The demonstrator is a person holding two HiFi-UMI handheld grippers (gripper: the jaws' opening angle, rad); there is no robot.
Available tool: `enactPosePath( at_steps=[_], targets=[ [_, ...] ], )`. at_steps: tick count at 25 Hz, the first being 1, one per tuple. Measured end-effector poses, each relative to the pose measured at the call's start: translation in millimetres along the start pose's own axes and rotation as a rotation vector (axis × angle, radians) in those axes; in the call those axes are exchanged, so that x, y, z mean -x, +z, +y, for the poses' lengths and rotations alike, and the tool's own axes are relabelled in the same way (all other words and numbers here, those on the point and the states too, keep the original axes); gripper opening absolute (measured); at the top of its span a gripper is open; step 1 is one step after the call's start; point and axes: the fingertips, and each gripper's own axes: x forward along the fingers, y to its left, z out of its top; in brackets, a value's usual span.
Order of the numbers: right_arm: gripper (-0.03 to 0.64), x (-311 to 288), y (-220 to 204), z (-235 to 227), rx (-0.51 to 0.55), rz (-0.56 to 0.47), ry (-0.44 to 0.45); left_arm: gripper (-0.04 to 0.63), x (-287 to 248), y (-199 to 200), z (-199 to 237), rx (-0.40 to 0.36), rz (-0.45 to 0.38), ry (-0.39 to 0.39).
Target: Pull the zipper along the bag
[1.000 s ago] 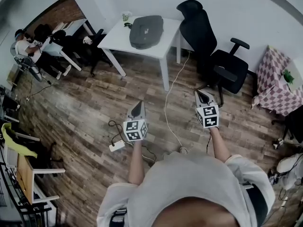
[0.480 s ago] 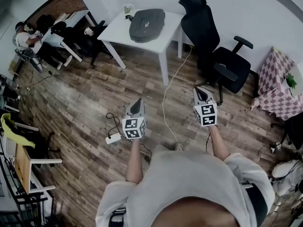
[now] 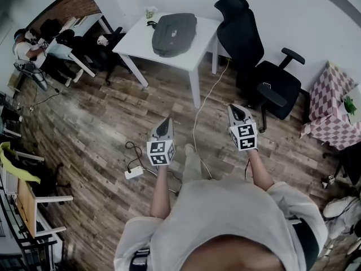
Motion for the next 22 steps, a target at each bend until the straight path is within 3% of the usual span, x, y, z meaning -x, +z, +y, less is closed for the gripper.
enactPosePath(
  at_steps=[22],
  targets=[
    [0.012,-249.2,70.8,-54.0,0.001,0.042,-0.143,0.026,-249.3,85.3,163.6,-0.033,-0.016,-0.161]
  ],
)
